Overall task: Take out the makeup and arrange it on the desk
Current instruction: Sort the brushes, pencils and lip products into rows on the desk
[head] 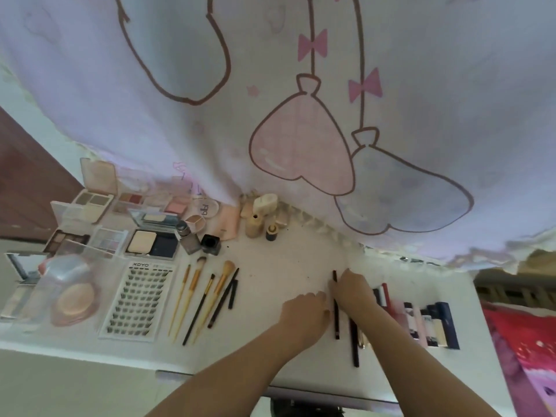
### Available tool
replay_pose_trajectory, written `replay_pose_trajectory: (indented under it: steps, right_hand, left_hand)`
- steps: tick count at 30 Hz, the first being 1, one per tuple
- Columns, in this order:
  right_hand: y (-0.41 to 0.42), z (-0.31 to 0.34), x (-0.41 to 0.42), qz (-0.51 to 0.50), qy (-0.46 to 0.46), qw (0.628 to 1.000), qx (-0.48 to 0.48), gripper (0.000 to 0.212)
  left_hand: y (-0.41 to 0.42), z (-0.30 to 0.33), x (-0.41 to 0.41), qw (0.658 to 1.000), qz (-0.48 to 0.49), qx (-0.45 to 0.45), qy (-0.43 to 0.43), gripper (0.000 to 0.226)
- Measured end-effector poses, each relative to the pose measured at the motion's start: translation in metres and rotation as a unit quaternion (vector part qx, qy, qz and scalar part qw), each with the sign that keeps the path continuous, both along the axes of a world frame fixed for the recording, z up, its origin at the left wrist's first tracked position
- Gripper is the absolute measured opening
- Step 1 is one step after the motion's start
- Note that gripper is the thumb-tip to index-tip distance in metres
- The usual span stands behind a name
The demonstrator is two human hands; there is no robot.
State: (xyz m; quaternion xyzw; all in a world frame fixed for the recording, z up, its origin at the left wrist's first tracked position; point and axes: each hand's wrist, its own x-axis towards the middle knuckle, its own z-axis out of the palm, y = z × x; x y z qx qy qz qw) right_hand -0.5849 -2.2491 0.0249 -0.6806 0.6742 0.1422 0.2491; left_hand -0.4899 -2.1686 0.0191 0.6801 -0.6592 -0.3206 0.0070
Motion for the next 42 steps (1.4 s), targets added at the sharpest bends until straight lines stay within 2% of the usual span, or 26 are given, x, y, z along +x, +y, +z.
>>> replay_pose_trajectory:
  steps: [3,7,10,12,15,19,23,25,26,27,29,31,33,35,38,40,42]
  right_hand:
    - [-0.001,-0.004,0.001,0.025,-0.022,0.999,0.024,0.027]
    - [-0.005,0.007,-0.006,-0.060,-0.176,0.978,0.099,0.023]
    - [-0.006,0.019,-0.013,-0.161,-0.312,0.921,0.171,0.019]
    - [-0.005,0.028,-0.016,-0.189,-0.379,0.885,0.195,0.021]
    - [-0.004,0.032,-0.015,-0.193,-0.415,0.867,0.196,0.031]
    - [0.000,0.039,-0.001,-0.282,-0.446,0.818,0.228,0.032]
    - [0.006,0.033,0.028,-0.345,-0.482,0.769,0.239,0.034]
    - [-0.004,0.029,0.026,-0.419,-0.525,0.714,0.198,0.035]
    - [-0.010,0.030,0.021,-0.432,-0.539,0.700,0.183,0.035]
    - [-0.015,0.032,0.018,-0.419,-0.543,0.706,0.176,0.033]
    - [-0.009,0.039,0.022,-0.339,-0.515,0.766,0.180,0.026]
    - [0.012,0.040,0.044,-0.241,-0.448,0.843,0.177,0.023]
    - [0.035,0.032,0.066,-0.167,-0.392,0.893,0.148,0.024]
    - [0.052,0.017,0.078,-0.112,-0.354,0.921,0.117,0.019]
    - [0.065,0.000,0.083,-0.040,-0.276,0.958,0.070,0.017]
    - [0.069,-0.004,0.088,0.031,-0.172,0.984,0.033,0.020]
    - [0.070,-0.005,0.095,0.105,-0.068,0.992,0.000,0.027]
  left_hand:
    - [-0.005,-0.006,-0.018,0.996,0.078,0.029,0.031,0.028]
    - [-0.005,-0.002,-0.014,0.981,0.158,0.053,0.097,0.036]
    - [0.001,0.002,-0.006,0.977,0.159,0.033,0.136,0.030]
    - [0.006,0.007,-0.004,0.975,0.151,0.021,0.161,0.025]
    - [0.008,0.022,0.002,0.968,0.144,0.033,0.201,0.027]
    - [0.000,0.051,0.025,0.969,0.110,0.089,0.200,0.028]
    - [0.014,0.077,0.060,0.931,0.141,0.175,0.289,0.028]
    - [0.039,0.079,0.073,0.912,0.135,0.221,0.317,0.025]
    - [0.053,0.077,0.078,0.902,0.155,0.227,0.332,0.024]
    - [0.065,0.071,0.084,0.893,0.197,0.220,0.341,0.023]
    - [0.073,0.056,0.094,0.899,0.265,0.180,0.299,0.024]
    - [0.064,0.042,0.097,0.942,0.234,0.153,0.183,0.026]
    - [0.048,0.031,0.094,0.970,0.198,0.119,0.075,0.030]
    - [0.037,0.020,0.095,0.979,0.180,0.097,-0.015,0.034]
    - [0.031,0.006,0.105,0.979,0.126,0.082,-0.135,0.027]
    - [0.031,0.000,0.110,0.977,0.081,0.073,-0.181,0.025]
    - [0.032,-0.004,0.114,0.976,0.040,0.059,-0.207,0.024]
